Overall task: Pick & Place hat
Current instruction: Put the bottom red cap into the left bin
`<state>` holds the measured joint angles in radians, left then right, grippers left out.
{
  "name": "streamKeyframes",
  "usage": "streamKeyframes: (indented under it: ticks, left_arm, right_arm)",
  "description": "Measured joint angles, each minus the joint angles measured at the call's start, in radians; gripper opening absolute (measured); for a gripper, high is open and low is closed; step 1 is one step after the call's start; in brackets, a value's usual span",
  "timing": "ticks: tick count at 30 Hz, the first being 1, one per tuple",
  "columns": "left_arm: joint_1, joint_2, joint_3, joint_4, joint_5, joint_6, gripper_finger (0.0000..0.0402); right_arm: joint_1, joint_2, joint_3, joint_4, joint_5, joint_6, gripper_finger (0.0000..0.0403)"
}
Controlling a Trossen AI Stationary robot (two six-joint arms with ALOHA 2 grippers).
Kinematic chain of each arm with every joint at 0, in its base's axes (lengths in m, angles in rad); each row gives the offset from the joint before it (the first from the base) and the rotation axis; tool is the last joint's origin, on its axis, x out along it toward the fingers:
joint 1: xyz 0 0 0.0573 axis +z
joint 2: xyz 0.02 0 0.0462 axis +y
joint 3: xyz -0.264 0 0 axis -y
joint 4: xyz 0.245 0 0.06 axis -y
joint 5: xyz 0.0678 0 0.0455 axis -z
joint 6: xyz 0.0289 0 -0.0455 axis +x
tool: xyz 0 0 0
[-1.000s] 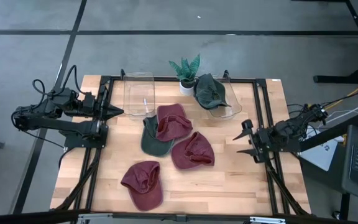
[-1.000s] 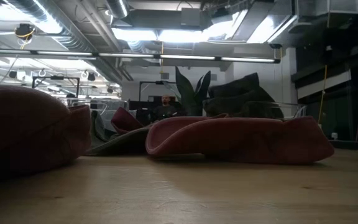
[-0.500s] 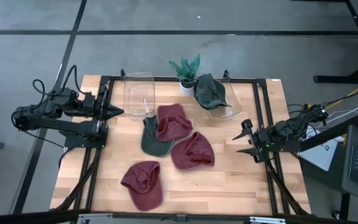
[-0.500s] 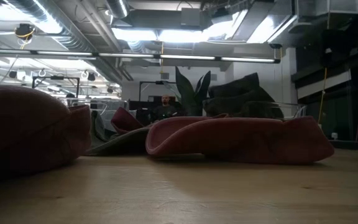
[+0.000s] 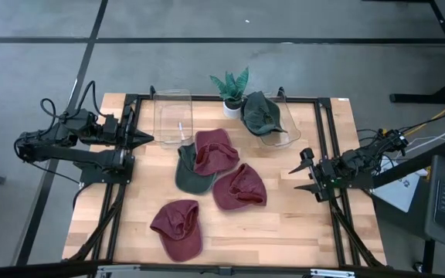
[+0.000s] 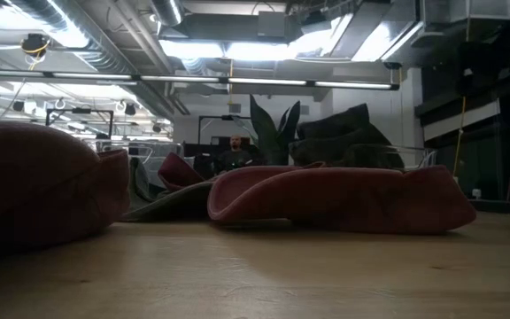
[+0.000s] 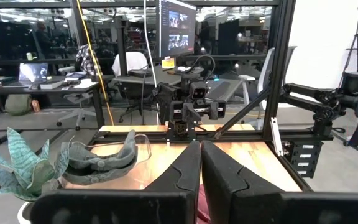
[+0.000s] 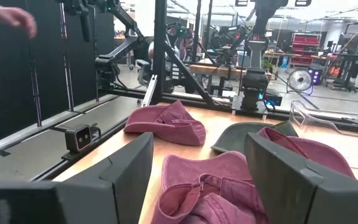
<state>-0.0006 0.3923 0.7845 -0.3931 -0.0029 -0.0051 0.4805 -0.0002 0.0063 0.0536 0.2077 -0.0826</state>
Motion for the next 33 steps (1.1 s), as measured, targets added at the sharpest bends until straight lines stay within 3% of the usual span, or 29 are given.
streamKeyframes:
  ticks: [33]
  left_arm:
    - [0.000,0.005,0.000,0.052,0.026,-0.035,0.0011]
  right_arm:
    - [0.000,0.000,0.000,0.000,0.000,0.000,0.0252]
